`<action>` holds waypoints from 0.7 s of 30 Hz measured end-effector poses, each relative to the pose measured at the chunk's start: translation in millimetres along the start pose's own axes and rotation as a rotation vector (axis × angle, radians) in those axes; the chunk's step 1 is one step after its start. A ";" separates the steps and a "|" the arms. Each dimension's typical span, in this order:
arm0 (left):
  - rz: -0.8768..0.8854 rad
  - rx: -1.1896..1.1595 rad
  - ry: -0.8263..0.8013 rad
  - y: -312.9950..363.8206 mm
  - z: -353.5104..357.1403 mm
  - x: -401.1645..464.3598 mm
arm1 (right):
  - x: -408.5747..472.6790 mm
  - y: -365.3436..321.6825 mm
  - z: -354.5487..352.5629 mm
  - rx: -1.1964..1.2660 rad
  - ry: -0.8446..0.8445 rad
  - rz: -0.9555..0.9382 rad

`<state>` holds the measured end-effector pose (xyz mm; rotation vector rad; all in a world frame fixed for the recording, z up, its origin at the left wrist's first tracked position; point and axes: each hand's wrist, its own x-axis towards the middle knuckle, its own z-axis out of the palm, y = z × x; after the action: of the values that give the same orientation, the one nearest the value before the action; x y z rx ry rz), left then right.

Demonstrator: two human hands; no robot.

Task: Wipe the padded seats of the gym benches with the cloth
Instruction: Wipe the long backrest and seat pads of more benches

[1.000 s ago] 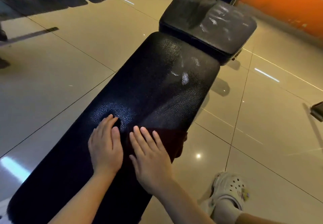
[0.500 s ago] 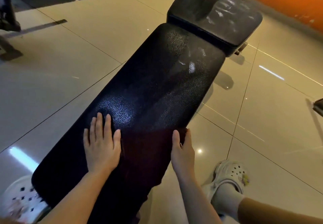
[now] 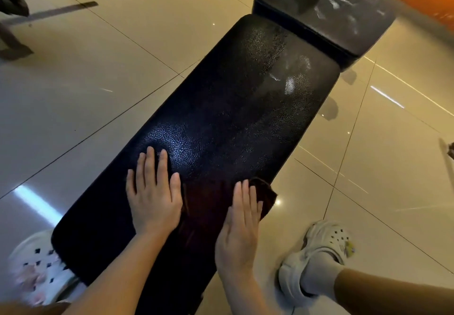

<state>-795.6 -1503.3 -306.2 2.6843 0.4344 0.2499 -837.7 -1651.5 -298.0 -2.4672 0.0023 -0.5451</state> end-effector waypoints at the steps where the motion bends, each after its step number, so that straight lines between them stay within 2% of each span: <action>1: -0.002 -0.009 -0.001 0.1 -0.5 -0.4 | -1.5 -3.1 -1.4 -0.038 -0.044 -0.022; 7: -0.004 -0.035 -0.001 1.0 -4.4 -1.7 | 34.5 8.4 -32.3 -0.191 -0.432 -0.483; 9: -0.005 -0.046 0.003 1.1 -5.0 -1.4 | 55.9 14.4 -37.3 -0.265 -0.511 -0.545; 17: -0.020 -0.037 0.022 3.4 -3.3 -0.2 | 191.5 45.9 -35.6 -0.539 -0.368 -0.330; 21: -0.021 -0.009 0.016 3.0 -2.2 0.1 | 206.5 43.3 -31.3 -0.534 -0.343 -0.293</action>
<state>-795.2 -1505.0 -303.0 2.6695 0.4649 0.2666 -655.4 -1730.5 -220.6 -3.0819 -0.4054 -0.2504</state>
